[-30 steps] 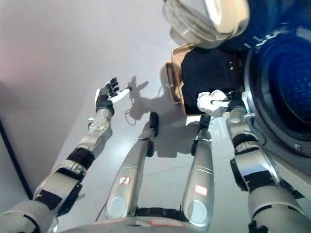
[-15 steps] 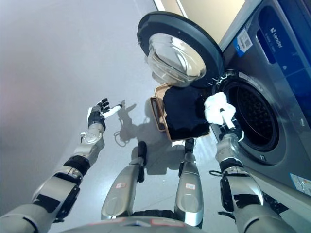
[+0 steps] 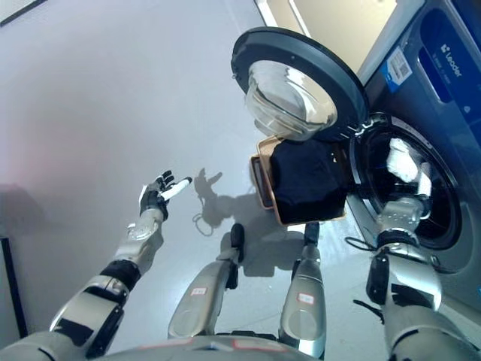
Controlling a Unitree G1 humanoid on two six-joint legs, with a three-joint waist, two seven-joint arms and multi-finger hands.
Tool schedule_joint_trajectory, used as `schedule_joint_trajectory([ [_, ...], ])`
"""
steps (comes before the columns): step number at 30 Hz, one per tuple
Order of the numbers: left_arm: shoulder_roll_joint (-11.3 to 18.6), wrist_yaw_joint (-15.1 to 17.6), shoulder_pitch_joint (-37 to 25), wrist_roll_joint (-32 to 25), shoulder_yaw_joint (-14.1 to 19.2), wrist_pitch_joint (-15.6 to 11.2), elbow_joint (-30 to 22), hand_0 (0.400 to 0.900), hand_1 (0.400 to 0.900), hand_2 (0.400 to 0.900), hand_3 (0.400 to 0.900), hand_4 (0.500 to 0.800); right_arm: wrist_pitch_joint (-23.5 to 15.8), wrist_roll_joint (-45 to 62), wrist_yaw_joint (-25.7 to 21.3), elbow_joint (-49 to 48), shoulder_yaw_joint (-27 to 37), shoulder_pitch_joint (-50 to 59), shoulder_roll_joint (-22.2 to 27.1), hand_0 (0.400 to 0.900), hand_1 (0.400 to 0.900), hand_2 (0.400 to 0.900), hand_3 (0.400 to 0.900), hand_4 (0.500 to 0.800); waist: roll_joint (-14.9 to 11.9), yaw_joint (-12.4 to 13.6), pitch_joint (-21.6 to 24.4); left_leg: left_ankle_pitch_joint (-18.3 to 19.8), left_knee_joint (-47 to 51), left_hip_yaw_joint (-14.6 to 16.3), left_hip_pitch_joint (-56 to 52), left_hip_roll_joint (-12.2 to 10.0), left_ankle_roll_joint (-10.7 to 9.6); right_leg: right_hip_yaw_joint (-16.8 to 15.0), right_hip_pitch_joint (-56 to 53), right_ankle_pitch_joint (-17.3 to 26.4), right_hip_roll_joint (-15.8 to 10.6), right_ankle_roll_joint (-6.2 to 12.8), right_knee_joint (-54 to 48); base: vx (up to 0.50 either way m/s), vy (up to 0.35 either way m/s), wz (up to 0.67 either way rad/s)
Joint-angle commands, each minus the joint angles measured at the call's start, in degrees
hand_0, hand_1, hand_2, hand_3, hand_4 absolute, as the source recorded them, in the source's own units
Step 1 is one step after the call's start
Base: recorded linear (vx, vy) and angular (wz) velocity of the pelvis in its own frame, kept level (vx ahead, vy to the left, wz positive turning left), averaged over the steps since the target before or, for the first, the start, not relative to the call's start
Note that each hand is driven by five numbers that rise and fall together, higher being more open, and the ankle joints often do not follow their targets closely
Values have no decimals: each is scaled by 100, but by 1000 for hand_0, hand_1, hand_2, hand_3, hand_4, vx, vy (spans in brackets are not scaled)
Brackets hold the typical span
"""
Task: Put the clothes in the basket into the washing machine.
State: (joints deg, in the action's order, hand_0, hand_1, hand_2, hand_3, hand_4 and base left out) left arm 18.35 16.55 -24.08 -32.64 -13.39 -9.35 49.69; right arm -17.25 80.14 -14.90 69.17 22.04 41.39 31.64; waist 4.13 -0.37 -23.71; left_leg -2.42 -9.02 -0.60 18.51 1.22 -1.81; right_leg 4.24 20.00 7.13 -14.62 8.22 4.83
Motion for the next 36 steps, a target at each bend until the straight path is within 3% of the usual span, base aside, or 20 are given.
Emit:
schedule_joint_trajectory([
  [1,214,27,72,-75,224,-340,-227,900,900,900,900,800,-699,324,-106,99,191,274,900,400,400,400,400,500,-135,-58,591,334,-242,-244,62,-331,-464,-265,90,-18,-236,229,439,0,0,0],
  [2,219,27,83,-73,215,-319,-230,900,900,900,900,800,-744,398,-196,186,277,353,1036,400,400,400,400,500,-121,-58,601,328,-230,-244,66,-332,-469,-266,97,-24,-233,229,438,0,0,0],
  [3,214,32,89,-72,199,-304,-231,900,900,900,900,800,-792,456,-262,228,328,415,1084,900,900,900,900,800,-109,-57,608,325,-223,-238,72,-333,-471,-270,101,-29,-228,231,440,0,0,0],
  [13,161,88,76,-57,134,-296,-321,900,900,900,900,800,-819,475,-409,272,240,474,828,900,900,900,900,800,-84,-95,658,349,-263,-203,109,-315,-462,-330,108,-45,-237,208,445,3,4,-2],
  [25,218,55,31,9,44,-356,-452,900,900,900,900,800,-258,-243,-413,700,-253,488,665,900,900,900,900,800,-197,-51,656,414,-389,-162,72,-316,-453,-318,-16,-5,-269,198,419,-1,1,0],
  [36,254,6,127,19,81,-321,-637,900,900,900,900,800,-194,-208,-327,705,-326,452,488,900,900,900,900,800,-283,-51,709,439,-411,-126,15,-340,-441,-351,-77,-14,-238,189,411,6,5,-3],
])
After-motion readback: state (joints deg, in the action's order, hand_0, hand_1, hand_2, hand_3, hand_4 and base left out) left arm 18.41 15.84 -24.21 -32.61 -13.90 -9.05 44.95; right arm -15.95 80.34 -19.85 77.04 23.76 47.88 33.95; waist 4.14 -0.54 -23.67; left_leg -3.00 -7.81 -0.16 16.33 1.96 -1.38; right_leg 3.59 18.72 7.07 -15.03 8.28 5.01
